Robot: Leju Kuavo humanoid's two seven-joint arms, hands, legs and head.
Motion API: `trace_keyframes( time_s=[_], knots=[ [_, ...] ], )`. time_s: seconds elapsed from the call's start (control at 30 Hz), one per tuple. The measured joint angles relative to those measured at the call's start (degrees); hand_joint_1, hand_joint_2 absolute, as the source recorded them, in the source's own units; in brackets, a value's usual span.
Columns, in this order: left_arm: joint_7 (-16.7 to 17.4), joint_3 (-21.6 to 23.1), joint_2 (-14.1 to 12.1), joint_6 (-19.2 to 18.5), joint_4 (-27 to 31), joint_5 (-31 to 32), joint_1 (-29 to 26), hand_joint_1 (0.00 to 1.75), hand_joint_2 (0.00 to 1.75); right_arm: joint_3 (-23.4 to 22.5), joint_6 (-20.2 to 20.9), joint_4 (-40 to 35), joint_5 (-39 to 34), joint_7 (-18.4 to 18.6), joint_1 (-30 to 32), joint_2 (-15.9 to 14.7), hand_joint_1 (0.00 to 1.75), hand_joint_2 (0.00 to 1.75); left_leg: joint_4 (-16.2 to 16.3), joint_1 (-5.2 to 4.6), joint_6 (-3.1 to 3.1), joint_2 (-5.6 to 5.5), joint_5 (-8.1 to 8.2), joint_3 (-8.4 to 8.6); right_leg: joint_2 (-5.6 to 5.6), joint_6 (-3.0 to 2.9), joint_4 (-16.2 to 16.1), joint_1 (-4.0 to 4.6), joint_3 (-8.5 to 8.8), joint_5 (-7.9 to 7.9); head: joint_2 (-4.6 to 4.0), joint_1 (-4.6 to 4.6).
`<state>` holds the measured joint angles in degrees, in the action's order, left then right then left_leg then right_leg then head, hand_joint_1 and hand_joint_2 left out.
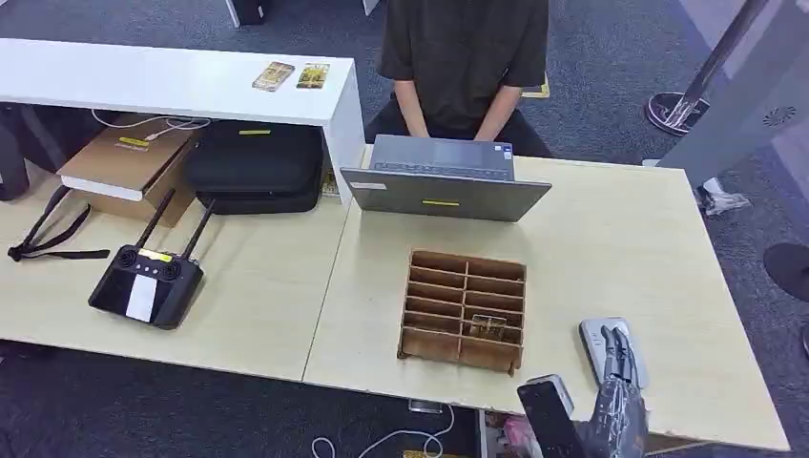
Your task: Pass the card to the sensor for recognition and then transmit it.
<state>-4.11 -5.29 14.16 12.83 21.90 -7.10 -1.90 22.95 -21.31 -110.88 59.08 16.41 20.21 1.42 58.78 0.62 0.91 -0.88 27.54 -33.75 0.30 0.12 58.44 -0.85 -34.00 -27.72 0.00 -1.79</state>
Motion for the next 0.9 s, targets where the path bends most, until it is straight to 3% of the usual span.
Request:
trace_keyframes(
  time_s=[0.17,0.4,0.6,0.67,0.73,0.9],
  knots=[
    [-0.6,-0.4,0.0,0.0,-0.8,0.7,0.5,0.00,0.00,2.1,0.8,0.9,-2.6,-0.2,0.0,-1.2,0.00,1.75,0.0,0.00,0.00,0.01,0.00,-0.01,0.00,0.00,0.0,0.00,0.01,0.00,0.00,0.02],
    [-1.3,-0.4,0.2,-0.2,-1.5,1.0,1.4,0.00,0.00,4.3,1.2,3.5,-4.9,-5.4,-2.5,-2.0,0.00,1.75,0.0,-0.01,0.00,0.00,0.00,0.01,0.00,0.00,0.0,-0.01,0.03,0.01,0.00,0.02],
    [-2.1,-0.7,0.3,-0.3,-2.1,0.4,1.8,0.00,0.00,4.1,1.0,4.7,-0.9,-5.0,-4.2,-2.1,0.00,1.75,0.0,-0.01,0.00,-0.01,-0.01,0.03,0.00,0.00,0.0,-0.01,0.04,0.01,0.00,0.02],
    [-2.2,-0.7,0.3,-0.4,-2.4,0.3,1.8,0.00,0.00,3.4,4.1,3.9,-3.6,-5.0,-4.4,-2.4,0.00,1.75,0.0,-0.01,0.00,-0.02,0.00,0.03,0.00,0.00,0.0,-0.01,0.03,0.00,0.00,0.02],
    [-2.2,-0.7,0.1,-0.7,-2.9,0.3,1.9,0.00,0.00,2.6,10.2,2.0,-4.3,-5.0,-4.2,-4.3,0.00,1.75,0.0,-0.03,-0.01,-0.02,0.00,0.02,0.00,0.00,0.0,-0.03,0.03,0.00,0.00,0.00],
    [-3.0,-0.7,0.0,-0.9,-3.3,0.1,2.1,0.00,0.00,1.8,16.9,-1.1,7.9,-2.6,-4.0,-12.9,0.00,1.75,0.0,-0.09,-0.12,-0.01,0.07,0.01,0.00,0.02,0.0,-0.08,0.05,0.00,0.00,0.02]
  ],
)
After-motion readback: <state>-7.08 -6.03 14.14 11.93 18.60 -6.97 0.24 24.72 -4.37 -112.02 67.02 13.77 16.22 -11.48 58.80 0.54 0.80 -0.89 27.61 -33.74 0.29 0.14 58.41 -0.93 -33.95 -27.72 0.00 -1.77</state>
